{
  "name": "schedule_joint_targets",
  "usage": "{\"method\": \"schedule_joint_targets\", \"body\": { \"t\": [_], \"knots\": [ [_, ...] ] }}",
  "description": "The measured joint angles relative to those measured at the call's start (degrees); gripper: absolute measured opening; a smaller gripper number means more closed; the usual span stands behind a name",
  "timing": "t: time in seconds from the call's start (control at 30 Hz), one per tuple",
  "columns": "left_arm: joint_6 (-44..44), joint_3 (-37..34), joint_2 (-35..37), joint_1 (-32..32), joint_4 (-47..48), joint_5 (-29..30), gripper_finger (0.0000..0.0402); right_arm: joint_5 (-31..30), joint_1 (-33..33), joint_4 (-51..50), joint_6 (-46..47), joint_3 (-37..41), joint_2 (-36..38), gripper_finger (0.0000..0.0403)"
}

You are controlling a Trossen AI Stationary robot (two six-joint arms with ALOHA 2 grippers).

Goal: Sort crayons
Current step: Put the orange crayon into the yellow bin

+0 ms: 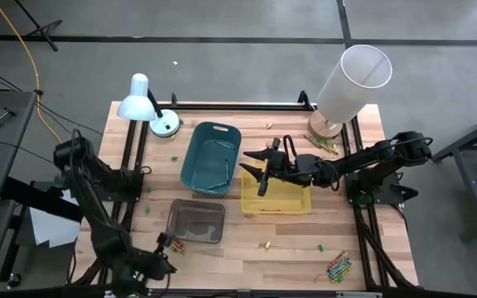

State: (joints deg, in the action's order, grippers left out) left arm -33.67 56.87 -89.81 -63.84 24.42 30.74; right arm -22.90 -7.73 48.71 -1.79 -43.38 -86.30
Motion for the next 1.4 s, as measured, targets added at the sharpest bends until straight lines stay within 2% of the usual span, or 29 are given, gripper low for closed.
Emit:
{"method": "schedule_joint_targets", "body": {
  "t": [0.2,0.43,0.67,0.87,1.1,1.4],
  "knots": [
    [-0.25,-3.68,-3.79,3.82,-0.79,2.43,0.0001,-0.02,0.0,1.81,-2.95,-0.01,0.0,0.0167],
    [3.96,-4.34,-8.4,10.69,-2.51,-5.66,0.0,-0.02,0.36,1.56,-3.59,-0.02,0.02,0.0167],
    [8.38,-2.27,-11.51,13.91,-2.47,-6.07,0.0,-0.04,0.61,0.02,-2.58,-0.02,0.02,0.0167],
    [10.29,-1.87,-11.69,15.39,-2.26,-3.92,0.0,-0.02,0.59,0.02,-1.24,-0.02,0.02,0.0167],
    [10.37,-1.87,-11.69,16.64,-2.21,1.78,0.0,-0.02,0.59,0.02,-1.23,-0.02,0.02,0.0167],
    [12.05,-1.87,-11.44,16.13,-5.14,3.46,0.0,-0.02,0.59,0.02,-1.23,-0.02,0.02,0.0167]
  ]
}}
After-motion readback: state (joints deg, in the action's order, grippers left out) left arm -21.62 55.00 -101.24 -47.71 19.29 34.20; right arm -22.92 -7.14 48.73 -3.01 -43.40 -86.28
